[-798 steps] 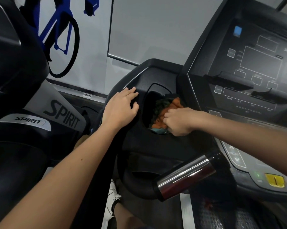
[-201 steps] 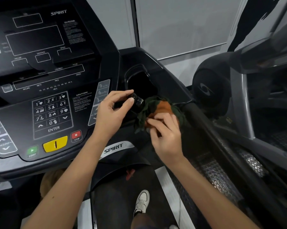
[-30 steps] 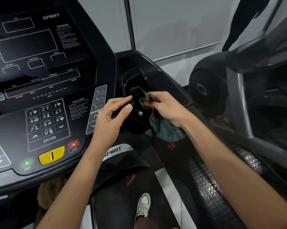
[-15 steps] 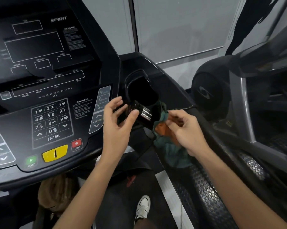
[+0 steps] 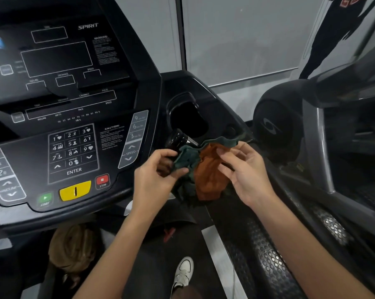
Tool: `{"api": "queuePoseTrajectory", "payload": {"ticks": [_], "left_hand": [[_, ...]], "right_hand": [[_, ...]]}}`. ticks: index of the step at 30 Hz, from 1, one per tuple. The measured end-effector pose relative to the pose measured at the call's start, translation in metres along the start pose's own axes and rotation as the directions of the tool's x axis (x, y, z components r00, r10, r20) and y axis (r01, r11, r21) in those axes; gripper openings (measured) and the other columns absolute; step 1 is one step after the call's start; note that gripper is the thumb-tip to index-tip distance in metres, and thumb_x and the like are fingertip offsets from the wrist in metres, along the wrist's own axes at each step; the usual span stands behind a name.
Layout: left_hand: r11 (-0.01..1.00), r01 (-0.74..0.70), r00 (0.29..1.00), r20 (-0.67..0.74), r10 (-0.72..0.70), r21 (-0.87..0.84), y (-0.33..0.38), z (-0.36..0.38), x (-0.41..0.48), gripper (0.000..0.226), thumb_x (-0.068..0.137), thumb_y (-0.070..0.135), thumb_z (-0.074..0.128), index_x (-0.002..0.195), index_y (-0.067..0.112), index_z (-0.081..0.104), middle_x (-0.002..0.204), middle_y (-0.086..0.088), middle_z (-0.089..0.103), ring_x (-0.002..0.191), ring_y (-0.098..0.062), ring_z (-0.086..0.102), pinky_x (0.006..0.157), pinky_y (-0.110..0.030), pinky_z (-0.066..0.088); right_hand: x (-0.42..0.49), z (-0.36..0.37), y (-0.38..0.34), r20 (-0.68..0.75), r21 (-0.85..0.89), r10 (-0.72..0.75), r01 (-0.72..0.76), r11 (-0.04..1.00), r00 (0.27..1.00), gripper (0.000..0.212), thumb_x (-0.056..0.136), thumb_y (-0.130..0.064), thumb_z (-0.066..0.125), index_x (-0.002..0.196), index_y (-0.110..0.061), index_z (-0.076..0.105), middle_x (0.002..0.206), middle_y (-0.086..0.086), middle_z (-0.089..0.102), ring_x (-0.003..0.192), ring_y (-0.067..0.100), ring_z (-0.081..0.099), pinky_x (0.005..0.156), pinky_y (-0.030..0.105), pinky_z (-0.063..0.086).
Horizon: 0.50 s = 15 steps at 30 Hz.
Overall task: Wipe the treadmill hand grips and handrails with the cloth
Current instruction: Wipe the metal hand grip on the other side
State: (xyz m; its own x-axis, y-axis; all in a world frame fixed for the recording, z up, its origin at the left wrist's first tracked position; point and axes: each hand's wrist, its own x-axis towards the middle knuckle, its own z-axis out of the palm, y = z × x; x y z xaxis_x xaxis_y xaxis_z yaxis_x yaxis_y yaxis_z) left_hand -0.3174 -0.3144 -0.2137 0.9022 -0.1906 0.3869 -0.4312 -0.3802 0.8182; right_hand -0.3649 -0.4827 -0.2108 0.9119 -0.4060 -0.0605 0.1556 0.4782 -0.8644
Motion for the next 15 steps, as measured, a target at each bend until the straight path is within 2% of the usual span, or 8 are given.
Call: {"api": "queuePoseTrajectory", "payload": {"ticks": [3,5,8,9,11,13,15], "left_hand": [[0.994,-0.095,0.990,-0.097,0.100,0.052,-0.003,-0.019,0.010,0.040,0.069,0.006,0.078,0.078,0.041,0.062,0.071,0.019,0.059,0.062,0.004,0.048,0.059,-0.008,0.038],[0.992,-0.120,0.972,-0.199,0.128,0.049,0.001,-0.028,0.020,0.033,0.071,0.006,0.076,0.082,0.035,0.065,0.073,0.014,0.050,0.061,0.005,0.044,0.058,-0.007,0.037],[0.992,-0.114,0.952,-0.279,0.125,0.055,0.008,-0.027,0.040,0.035,0.077,0.007,0.072,0.080,0.040,0.061,0.066,0.010,0.043,0.059,0.002,0.043,0.061,-0.010,0.038],[0.995,-0.100,0.963,-0.254,0.092,-0.018,0.012,-0.025,0.047,0.038,0.080,0.005,0.068,0.078,0.041,0.059,0.063,0.010,0.046,0.059,0.001,0.046,0.062,-0.015,0.042],[0.986,-0.043,0.987,-0.158,0.017,-0.160,0.018,-0.017,0.059,0.036,0.085,0.003,0.061,0.080,0.038,0.058,0.072,0.009,0.058,0.069,-0.004,0.057,0.068,-0.025,0.049],[0.977,-0.010,1.000,-0.023,0.006,-0.213,0.025,-0.011,0.065,0.029,0.088,0.002,0.058,0.087,0.032,0.058,0.086,0.008,0.063,0.083,-0.004,0.061,0.077,-0.022,0.048],[0.958,0.037,0.989,0.148,0.006,-0.286,0.030,-0.010,0.063,0.025,0.087,0.011,0.062,0.097,0.033,0.059,0.098,0.012,0.064,0.096,-0.002,0.060,0.085,-0.019,0.045]], "right_hand": [[-0.004,-0.005,0.002,0.033,-0.265,-0.124,0.128,0.956,0.992,0.018,0.077,-0.005,0.069,0.090,0.003,0.059,0.079,0.012,0.055,0.072,0.015,0.055,0.060,0.017,0.049],[-0.007,-0.007,0.009,0.009,-0.361,-0.199,0.189,0.913,0.980,0.009,0.076,-0.008,0.072,0.076,-0.007,0.063,0.073,0.004,0.059,0.069,0.013,0.052,0.061,0.018,0.045],[-0.009,-0.012,0.023,-0.019,-0.418,-0.246,0.216,0.882,0.969,0.018,0.077,-0.008,0.072,0.069,-0.020,0.062,0.070,-0.001,0.059,0.070,0.014,0.050,0.068,0.023,0.043],[-0.010,-0.013,0.024,-0.015,-0.430,-0.246,0.216,0.877,0.969,0.017,0.077,-0.008,0.072,0.070,-0.019,0.061,0.071,-0.001,0.059,0.070,0.014,0.049,0.068,0.023,0.043],[-0.008,-0.017,0.025,-0.008,-0.461,-0.251,0.220,0.860,0.968,0.017,0.077,-0.006,0.072,0.072,-0.018,0.061,0.075,0.000,0.058,0.071,0.012,0.049,0.067,0.016,0.044],[-0.005,-0.023,0.023,0.004,-0.500,-0.265,0.231,0.834,0.964,0.020,0.075,-0.003,0.072,0.076,-0.020,0.060,0.083,0.005,0.058,0.076,0.012,0.051,0.069,0.013,0.045],[-0.002,-0.027,0.022,0.057,-0.553,-0.276,0.260,0.791,0.959,0.026,0.074,-0.003,0.073,0.083,-0.023,0.060,0.094,0.005,0.059,0.085,0.011,0.053,0.079,0.017,0.046]]}}
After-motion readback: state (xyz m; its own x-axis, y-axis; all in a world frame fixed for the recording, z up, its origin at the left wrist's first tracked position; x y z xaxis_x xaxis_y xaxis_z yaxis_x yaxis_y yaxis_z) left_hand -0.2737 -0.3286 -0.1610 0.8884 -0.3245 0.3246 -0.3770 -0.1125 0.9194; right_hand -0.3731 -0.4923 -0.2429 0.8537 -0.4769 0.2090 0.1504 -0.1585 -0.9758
